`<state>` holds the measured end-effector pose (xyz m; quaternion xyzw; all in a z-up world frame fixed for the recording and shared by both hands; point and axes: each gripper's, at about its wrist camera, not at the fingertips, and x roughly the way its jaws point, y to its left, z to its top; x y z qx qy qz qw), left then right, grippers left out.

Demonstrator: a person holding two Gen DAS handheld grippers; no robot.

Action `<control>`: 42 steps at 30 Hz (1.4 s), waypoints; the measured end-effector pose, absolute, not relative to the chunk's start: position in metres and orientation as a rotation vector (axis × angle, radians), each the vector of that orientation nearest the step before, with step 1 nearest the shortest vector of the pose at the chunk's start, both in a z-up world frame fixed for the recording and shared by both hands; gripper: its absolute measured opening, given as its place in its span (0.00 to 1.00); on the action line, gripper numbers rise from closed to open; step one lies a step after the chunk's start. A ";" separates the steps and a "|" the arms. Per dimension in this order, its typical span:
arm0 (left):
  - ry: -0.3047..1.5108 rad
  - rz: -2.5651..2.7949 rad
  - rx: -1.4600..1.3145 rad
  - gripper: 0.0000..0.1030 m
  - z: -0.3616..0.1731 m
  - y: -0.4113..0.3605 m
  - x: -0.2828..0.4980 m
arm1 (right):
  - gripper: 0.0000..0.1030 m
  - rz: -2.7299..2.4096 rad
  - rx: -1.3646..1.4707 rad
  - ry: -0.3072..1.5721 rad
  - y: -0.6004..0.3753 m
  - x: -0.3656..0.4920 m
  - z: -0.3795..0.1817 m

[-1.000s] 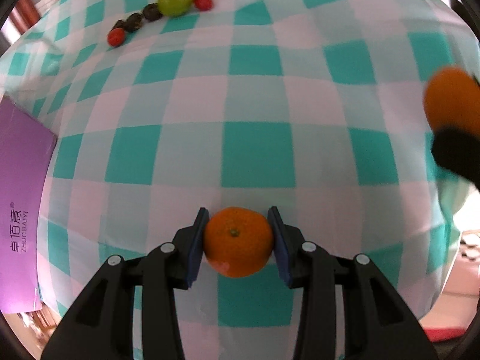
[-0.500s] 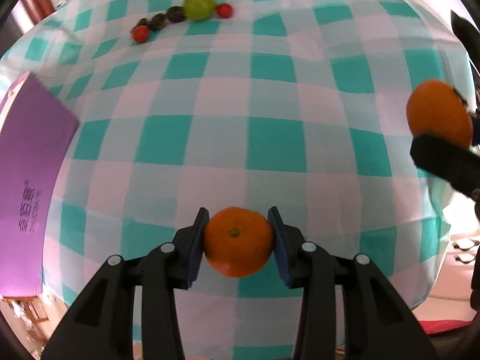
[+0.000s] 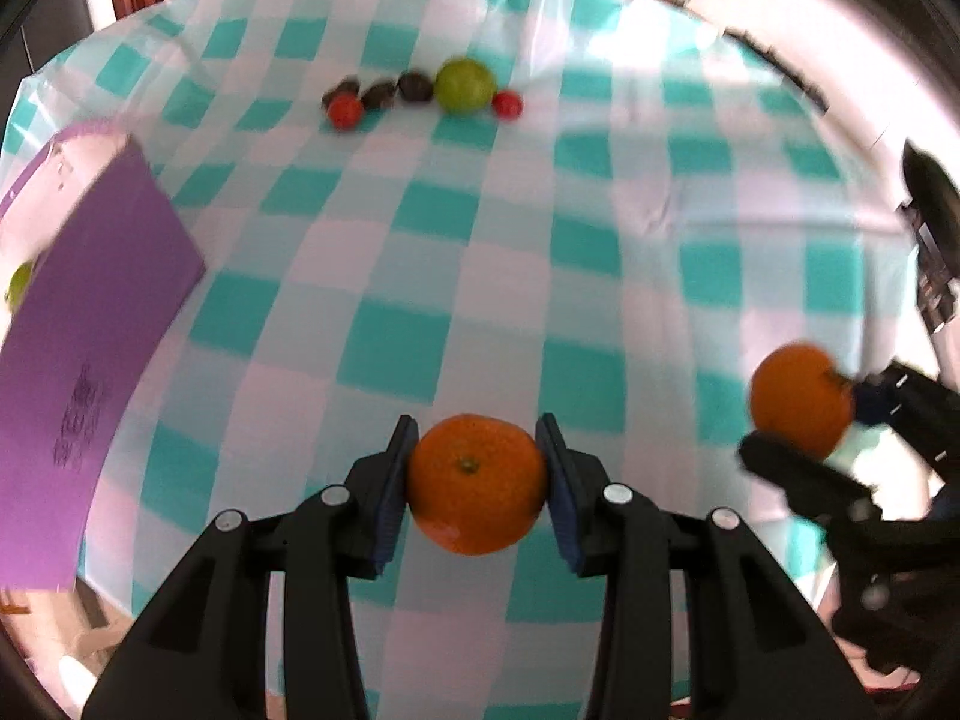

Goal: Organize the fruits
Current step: 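Carry both oranges over the purple box, then release both oranges into the box and withdraw both tools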

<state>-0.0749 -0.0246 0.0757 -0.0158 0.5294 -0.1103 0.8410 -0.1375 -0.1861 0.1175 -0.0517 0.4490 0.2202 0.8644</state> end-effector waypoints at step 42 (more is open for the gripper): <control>1.490 -0.022 -0.023 0.41 0.049 0.355 -0.003 | 0.44 0.709 -0.642 1.380 0.253 -0.033 0.070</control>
